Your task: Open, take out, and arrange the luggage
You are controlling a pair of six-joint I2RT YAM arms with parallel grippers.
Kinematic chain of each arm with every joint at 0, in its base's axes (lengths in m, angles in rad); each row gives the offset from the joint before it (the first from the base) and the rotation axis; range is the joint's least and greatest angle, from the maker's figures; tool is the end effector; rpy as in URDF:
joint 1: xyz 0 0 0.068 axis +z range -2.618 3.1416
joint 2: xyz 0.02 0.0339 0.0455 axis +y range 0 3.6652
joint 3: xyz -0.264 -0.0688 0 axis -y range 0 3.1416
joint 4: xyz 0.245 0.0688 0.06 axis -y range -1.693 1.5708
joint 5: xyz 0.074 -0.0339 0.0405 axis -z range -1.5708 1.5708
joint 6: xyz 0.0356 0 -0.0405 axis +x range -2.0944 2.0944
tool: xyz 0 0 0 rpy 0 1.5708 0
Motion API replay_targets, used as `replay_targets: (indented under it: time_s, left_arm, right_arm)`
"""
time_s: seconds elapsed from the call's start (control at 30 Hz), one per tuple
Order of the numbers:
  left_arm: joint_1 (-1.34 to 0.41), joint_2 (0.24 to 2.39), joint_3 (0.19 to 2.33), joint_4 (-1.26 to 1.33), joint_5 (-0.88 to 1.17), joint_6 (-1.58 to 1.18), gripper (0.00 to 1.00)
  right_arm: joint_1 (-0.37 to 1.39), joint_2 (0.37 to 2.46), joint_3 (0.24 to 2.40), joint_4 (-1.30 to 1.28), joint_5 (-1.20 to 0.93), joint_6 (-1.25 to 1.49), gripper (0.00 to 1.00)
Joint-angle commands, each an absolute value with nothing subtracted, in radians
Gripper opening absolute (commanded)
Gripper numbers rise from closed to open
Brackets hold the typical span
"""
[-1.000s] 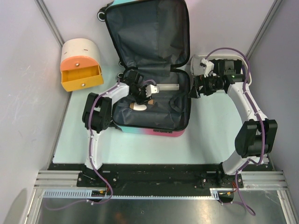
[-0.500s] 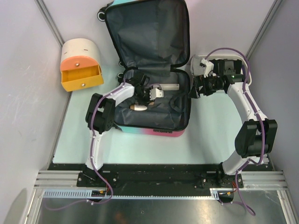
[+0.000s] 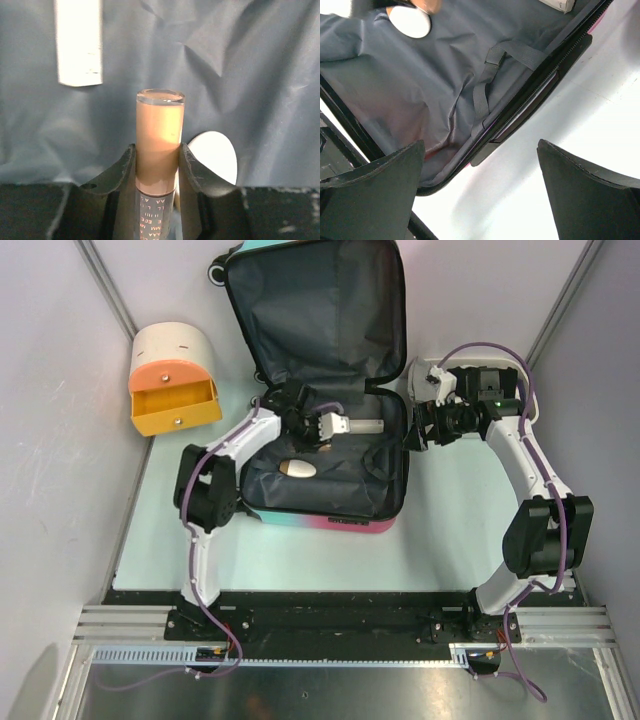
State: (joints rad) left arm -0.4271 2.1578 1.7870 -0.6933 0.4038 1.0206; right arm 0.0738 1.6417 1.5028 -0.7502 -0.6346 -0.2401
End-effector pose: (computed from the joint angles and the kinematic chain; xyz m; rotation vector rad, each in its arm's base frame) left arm 0.4203 -0.2066 0.2071 1.7747 1.8055 -0.3035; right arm 0.3518 0.0472 0.3226 -0.6321 2.2585 0.6938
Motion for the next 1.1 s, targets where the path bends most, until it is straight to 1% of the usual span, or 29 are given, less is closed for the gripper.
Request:
replay_targets:
  time_s: [0.0, 0.1, 0.23, 0.37, 0.5, 0.6, 0.7, 0.8, 0.87, 0.9, 0.93, 1.0, 1.03, 1.07]
  left_arm:
    - [-0.404, 1.939, 1.849, -0.692, 0.443, 0.963, 0.00]
    - [-0.345, 1.843, 1.809, -0.692, 0.436, 0.974, 0.00]
    - [-0.197, 1.731, 1.757, -0.692, 0.384, 1.029, 0.00]
    - [-0.045, 1.709, 1.763, -0.693, 0.367, 1.071, 0.00]
    - [0.105, 1.768, 1.813, -0.693, 0.344, 1.106, 0.02]
    - [0.156, 1.843, 1.885, -0.690, 0.318, 1.092, 0.04]
    - [0.190, 1.917, 1.943, -0.681, 0.301, 1.097, 0.09]
    - [0.205, 1.969, 2.003, -0.667, 0.281, 1.114, 0.10]
    - [0.212, 2.015, 2.046, -0.661, 0.282, 1.132, 0.13]
    - [0.212, 2.032, 2.062, -0.657, 0.273, 1.140, 0.17]
    - [0.212, 2.064, 2.095, -0.652, 0.264, 1.141, 0.29]
    - [0.212, 2.085, 2.129, -0.653, 0.242, 1.126, 0.45]
    - [0.209, 2.086, 2.146, -0.652, 0.236, 1.120, 0.60]
    - [0.207, 2.076, 2.146, -0.653, 0.236, 1.106, 0.66]
  right_arm:
    - [0.083, 1.614, 1.514, -0.732, -0.646, -0.238, 1.00]
    - [0.086, 1.614, 1.516, -0.730, -0.646, -0.238, 1.00]
    - [0.089, 1.618, 1.517, -0.729, -0.649, -0.238, 1.00]
    - [0.095, 1.623, 1.516, -0.723, -0.655, -0.232, 1.00]
    - [0.104, 1.638, 1.528, -0.724, -0.661, -0.232, 1.00]
    - [0.109, 1.643, 1.532, -0.724, -0.664, -0.230, 1.00]
    - [0.115, 1.640, 1.532, -0.726, -0.663, -0.233, 1.00]
    - [0.115, 1.638, 1.531, -0.730, -0.660, -0.236, 1.00]
    - [0.112, 1.637, 1.529, -0.732, -0.660, -0.236, 1.00]
    - [0.112, 1.635, 1.528, -0.732, -0.660, -0.236, 1.00]
    - [0.112, 1.635, 1.529, -0.733, -0.660, -0.236, 1.00]
    - [0.110, 1.632, 1.529, -0.733, -0.658, -0.236, 1.00]
    - [0.110, 1.629, 1.531, -0.733, -0.655, -0.238, 1.00]
    - [0.106, 1.629, 1.529, -0.735, -0.655, -0.238, 1.00]
